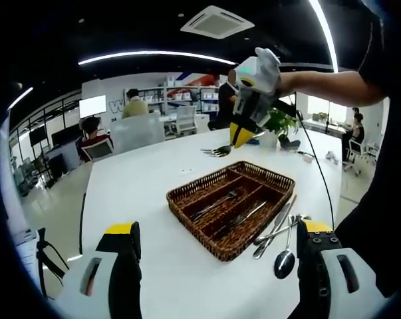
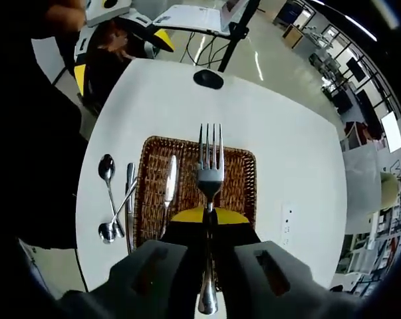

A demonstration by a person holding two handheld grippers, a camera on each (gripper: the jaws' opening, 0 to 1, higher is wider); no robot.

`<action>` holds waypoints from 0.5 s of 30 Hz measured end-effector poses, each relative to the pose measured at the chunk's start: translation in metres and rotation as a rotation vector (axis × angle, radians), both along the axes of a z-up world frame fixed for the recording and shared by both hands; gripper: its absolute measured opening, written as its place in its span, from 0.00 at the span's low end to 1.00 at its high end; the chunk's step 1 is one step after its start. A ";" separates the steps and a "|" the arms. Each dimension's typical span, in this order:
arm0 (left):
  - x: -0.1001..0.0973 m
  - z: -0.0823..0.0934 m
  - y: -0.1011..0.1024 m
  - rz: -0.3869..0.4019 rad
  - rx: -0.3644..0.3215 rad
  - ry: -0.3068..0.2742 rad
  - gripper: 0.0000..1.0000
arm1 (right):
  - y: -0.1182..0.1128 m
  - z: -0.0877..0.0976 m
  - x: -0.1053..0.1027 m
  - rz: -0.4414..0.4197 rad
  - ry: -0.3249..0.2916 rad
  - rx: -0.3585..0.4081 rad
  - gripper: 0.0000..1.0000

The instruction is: Arrange the knives, forks, and spoons in their matching storage slots by inserting each utensil handle-first until every utensil is classified and aligned in the correct compartment

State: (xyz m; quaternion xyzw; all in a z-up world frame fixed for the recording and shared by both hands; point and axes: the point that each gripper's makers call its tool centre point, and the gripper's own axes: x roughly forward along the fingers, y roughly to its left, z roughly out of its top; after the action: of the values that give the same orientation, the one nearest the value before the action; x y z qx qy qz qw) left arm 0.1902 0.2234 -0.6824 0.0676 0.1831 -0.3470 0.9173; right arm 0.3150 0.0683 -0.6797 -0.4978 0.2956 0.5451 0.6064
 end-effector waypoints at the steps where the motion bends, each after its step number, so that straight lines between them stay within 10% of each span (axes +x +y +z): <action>1: 0.000 0.000 0.000 0.000 0.001 -0.001 0.99 | 0.000 0.000 0.000 0.000 0.001 0.000 0.00; 15: 0.000 0.003 -0.002 0.004 0.010 -0.008 0.99 | 0.000 -0.005 0.007 -0.011 0.018 -0.021 0.00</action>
State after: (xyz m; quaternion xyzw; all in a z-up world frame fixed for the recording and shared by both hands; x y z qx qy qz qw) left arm 0.1898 0.2215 -0.6795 0.0733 0.1814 -0.3438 0.9184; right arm 0.3225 0.0684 -0.6852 -0.4974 0.3093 0.5431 0.6016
